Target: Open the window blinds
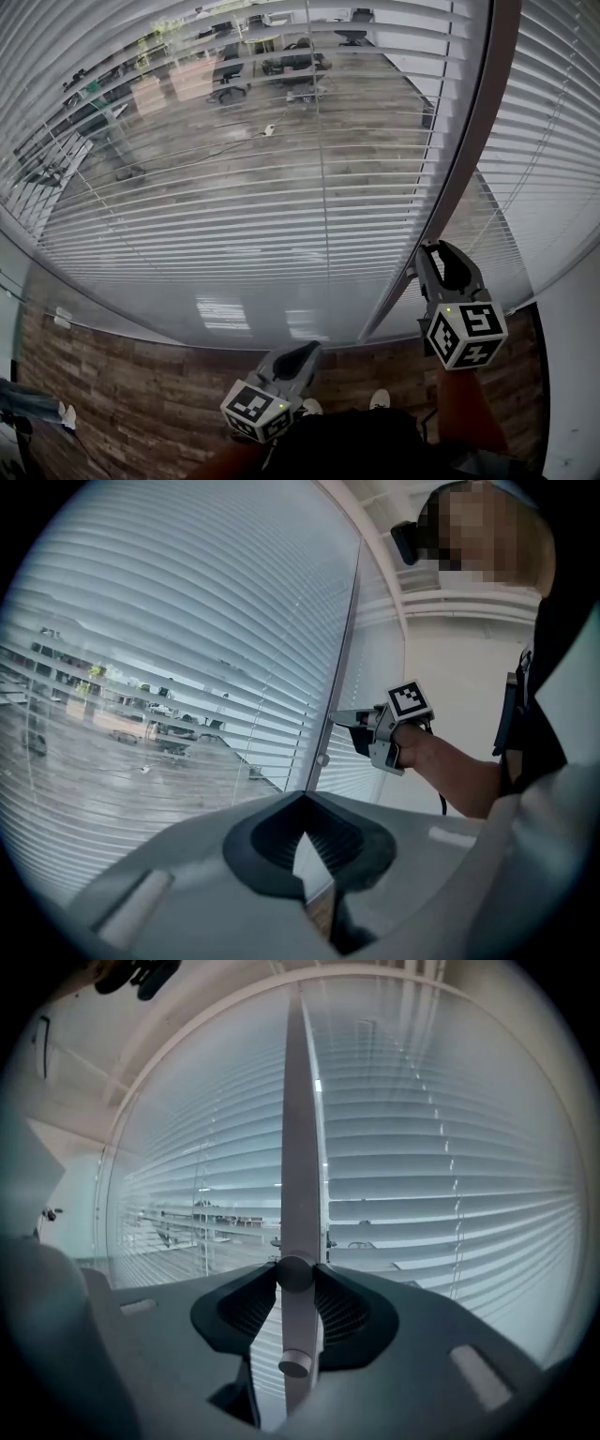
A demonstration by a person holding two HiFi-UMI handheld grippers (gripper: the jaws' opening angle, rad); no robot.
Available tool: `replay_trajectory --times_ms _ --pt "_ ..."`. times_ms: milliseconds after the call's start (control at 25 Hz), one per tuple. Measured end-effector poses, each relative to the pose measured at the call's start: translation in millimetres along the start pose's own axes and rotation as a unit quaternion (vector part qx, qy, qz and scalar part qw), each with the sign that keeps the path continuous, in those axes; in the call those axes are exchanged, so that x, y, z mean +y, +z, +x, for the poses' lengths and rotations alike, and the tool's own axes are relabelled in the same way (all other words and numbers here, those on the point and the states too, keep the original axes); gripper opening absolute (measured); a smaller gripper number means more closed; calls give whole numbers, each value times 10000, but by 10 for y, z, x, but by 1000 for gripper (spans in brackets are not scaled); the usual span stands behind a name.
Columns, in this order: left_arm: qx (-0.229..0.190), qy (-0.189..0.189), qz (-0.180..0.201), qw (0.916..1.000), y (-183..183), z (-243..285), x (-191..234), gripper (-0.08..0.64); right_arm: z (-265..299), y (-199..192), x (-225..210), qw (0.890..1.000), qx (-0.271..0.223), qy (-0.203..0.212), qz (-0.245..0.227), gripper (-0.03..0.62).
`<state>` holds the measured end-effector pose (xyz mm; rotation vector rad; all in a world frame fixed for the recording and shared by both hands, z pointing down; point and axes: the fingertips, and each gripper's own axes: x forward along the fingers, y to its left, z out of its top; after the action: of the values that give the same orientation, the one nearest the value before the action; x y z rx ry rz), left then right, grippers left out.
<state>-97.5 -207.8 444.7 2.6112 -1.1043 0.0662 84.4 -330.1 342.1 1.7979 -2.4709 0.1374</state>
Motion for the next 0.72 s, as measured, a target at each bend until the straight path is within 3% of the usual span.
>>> replay_trajectory --times_ms 160,320,720 --pt "-7 -16 11 10000 -2 -31 -8 2 -26 7 39 9981 98 -102 -604 153" --pt "-18 -34 17 10000 6 45 -1 1 24 9 -1 9895 199 -263 -1410 152" --pt "-32 -46 17 10000 33 58 -12 2 24 9 46 9483 506 -701 -3053 149"
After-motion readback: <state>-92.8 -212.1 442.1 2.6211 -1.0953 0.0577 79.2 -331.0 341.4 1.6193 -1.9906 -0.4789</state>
